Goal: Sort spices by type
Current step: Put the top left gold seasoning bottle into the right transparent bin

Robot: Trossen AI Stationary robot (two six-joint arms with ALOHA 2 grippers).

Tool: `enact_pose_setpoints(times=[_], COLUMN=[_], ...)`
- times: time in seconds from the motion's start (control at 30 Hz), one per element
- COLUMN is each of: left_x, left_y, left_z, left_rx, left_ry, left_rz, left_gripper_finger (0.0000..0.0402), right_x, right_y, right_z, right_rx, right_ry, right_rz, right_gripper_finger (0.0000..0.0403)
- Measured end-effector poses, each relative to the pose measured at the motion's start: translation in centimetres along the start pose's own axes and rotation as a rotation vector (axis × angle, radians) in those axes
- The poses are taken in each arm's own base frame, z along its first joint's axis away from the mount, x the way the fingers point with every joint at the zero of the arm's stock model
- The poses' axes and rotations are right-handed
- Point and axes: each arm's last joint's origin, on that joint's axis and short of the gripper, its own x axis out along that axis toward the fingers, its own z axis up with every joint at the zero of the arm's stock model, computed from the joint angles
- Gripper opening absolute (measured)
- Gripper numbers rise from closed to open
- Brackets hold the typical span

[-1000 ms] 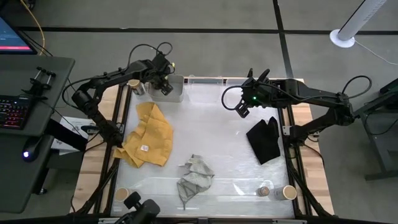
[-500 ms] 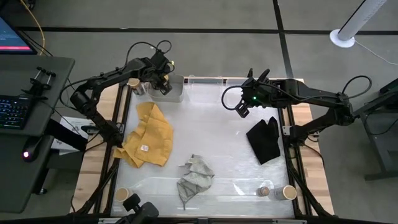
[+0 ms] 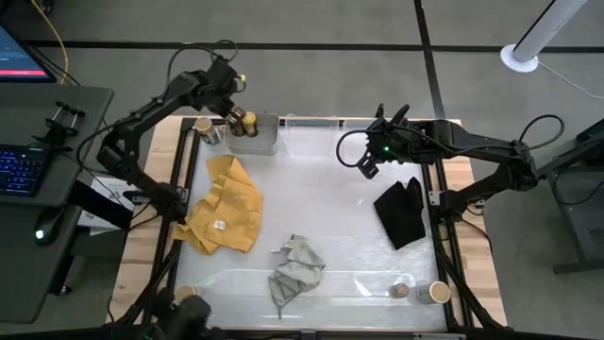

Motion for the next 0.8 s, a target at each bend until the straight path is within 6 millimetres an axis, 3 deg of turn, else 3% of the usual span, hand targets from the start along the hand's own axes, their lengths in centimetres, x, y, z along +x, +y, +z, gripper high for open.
enact_pose_setpoints(times=[0.23,0.43,0.57,0.8], left_x=[1.6,1.9,1.9,2.1], left_y=[3.7,4.8,4.8,5.3], left_z=[-1.5,-2.1,-1.9,-1.0], left_rx=[-0.215,-0.296,-0.338,-0.550], left_ry=[0.156,0.194,0.179,0.074], left_rz=[0.029,-0.030,-0.020,0.099], left_gripper_finger=[0.0179,0.0270,0.0296,0.0301], right_x=[0.0,0.0,0.1,0.3], right_y=[0.0,0.0,-0.1,-0.3], right_z=[0.0,0.0,0.1,0.2], right_rx=[0.000,-0.038,-0.048,-0.037], right_ry=[0.003,0.008,0.022,0.030], right_rz=[0.007,0.022,0.051,0.071], right_gripper_finger=[0.0000,0.0000,0.0000,0.0000])
